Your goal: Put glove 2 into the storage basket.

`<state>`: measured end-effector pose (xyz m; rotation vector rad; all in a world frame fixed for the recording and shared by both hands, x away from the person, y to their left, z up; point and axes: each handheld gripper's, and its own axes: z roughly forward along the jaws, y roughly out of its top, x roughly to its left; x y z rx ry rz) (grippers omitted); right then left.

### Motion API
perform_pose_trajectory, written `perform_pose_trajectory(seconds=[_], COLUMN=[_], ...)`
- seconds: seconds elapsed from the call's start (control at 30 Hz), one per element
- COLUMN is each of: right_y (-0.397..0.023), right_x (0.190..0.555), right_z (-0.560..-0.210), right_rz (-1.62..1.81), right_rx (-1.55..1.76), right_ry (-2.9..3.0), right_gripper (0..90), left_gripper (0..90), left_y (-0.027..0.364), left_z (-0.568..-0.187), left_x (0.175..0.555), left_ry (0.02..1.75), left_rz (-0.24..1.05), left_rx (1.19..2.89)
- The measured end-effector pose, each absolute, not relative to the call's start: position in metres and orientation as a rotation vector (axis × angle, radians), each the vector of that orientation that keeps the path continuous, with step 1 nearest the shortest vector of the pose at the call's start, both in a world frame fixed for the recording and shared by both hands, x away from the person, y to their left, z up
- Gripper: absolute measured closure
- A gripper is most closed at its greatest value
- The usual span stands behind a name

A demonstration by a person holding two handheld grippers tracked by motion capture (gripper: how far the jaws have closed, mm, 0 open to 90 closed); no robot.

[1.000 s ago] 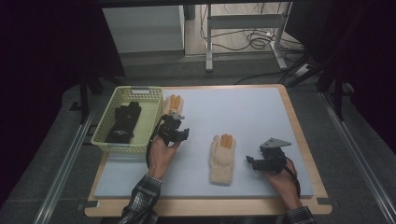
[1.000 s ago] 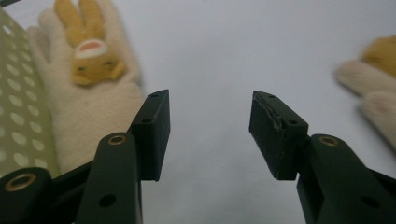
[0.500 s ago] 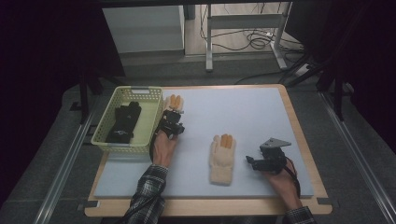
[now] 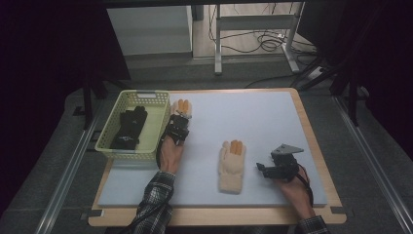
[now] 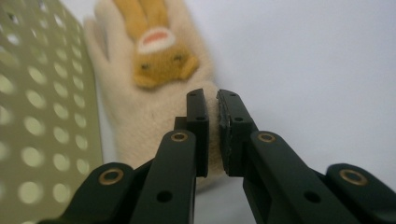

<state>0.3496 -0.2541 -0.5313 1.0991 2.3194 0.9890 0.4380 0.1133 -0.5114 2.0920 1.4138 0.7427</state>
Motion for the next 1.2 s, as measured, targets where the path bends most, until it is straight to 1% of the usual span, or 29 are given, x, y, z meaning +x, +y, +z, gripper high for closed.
perform_pose_trajectory(seconds=[0.07, 0.1, 0.13, 0.17, 0.2, 0.23, 0.3, 0.37, 0.4, 0.5, 0.63, 0.7, 0.73, 0.8, 0.83, 0.87, 0.9, 0.93, 1.1, 1.2], right_y=[-0.254, -0.254, -0.254, -0.254, -0.254, -0.254, -0.254, -0.254, -0.254, -0.254, -0.254, -0.254, -0.254, -0.254, -0.254, -0.254, -0.254, -0.254, -0.254, -0.254], right_x=[0.35, 0.35, 0.35, 0.35, 0.35, 0.35, 0.35, 0.35, 0.35, 0.35, 0.35, 0.35, 0.35, 0.35, 0.35, 0.35, 0.35, 0.35, 0.35, 0.35], right_z=[-0.531, -0.531, -0.531, -0.531, -0.531, -0.531, -0.531, -0.531, -0.531, -0.531, -0.531, -0.531, -0.531, -0.531, -0.531, -0.531, -0.531, -0.531, -0.531, -0.531], right_rz=[0.989, 0.989, 0.989, 0.989, 0.989, 0.988, 0.988, 0.988, 0.989, 0.99, 0.99, 0.99, 0.99, 0.991, 0.991, 0.991, 0.991, 0.991, 0.99, 0.99], right_rx=[1.1, 1.099, 1.099, 1.099, 1.1, 1.099, 1.099, 1.099, 1.1, 1.101, 1.1, 1.099, 1.099, 1.099, 1.099, 1.099, 1.099, 1.098, 1.099, 1.099], right_ry=[2.319, 2.319, 2.319, 2.319, 2.319, 2.32, 2.319, 2.319, 2.32, 2.32, 2.32, 2.32, 2.32, 2.321, 2.321, 2.321, 2.321, 2.321, 2.321, 2.321], right_gripper=[24.9, 24.9, 24.9, 24.9, 24.9, 24.9, 24.9, 24.9, 24.9, 24.9, 24.7, 24.7, 24.6, 24.6, 24.6, 24.6, 24.6, 24.6, 24.6, 24.6], left_gripper=[84.4, 83.9, 82.4, 78.5, 72.4, 65.2, 58.8, 49.6, 46.2, 40.8, 39.2, 39.9, 41.1, 48.1, 51.5, 54.3, 59.1, 61.2, 63.0, 63.0], left_y=[0.112, 0.111, 0.109, 0.109, 0.108, 0.108, 0.109, 0.109, 0.108, 0.106, 0.105, 0.107, 0.108, 0.108, 0.107, 0.106, 0.107, 0.108, 0.111, 0.108], left_z=[-0.502, -0.499, -0.497, -0.497, -0.496, -0.495, -0.493, -0.492, -0.492, -0.497, -0.512, -0.519, -0.522, -0.525, -0.526, -0.525, -0.524, -0.523, -0.508, -0.492], left_x=[0.43, 0.426, 0.423, 0.422, 0.42, 0.419, 0.423, 0.43, 0.433, 0.448, 0.467, 0.474, 0.476, 0.478, 0.477, 0.476, 0.475, 0.474, 0.463, 0.446], left_ry=[1.372, 1.354, 1.337, 1.315, 1.301, 1.293, 1.295, 1.304, 1.311, 1.337, 1.403, 1.423, 1.414, 1.39, 1.382, 1.38, 1.384, 1.384, 1.361, 1.317], left_rz=[0.698, 0.647, 0.563, 0.487, 0.462, 0.462, 0.447, 0.478, 0.49, 0.512, 0.565, 0.568, 0.55, 0.52, 0.529, 0.532, 0.525, 0.519, 0.479, 0.442], left_rx=[2.055, 2.042, 2.051, 2.056, 2.046, 2.034, 2.004, 1.998, 2.001, 1.999, 2.038, 2.045, 2.041, 2.056, 2.066, 2.061, 2.048, 2.042, 1.995, 1.967])
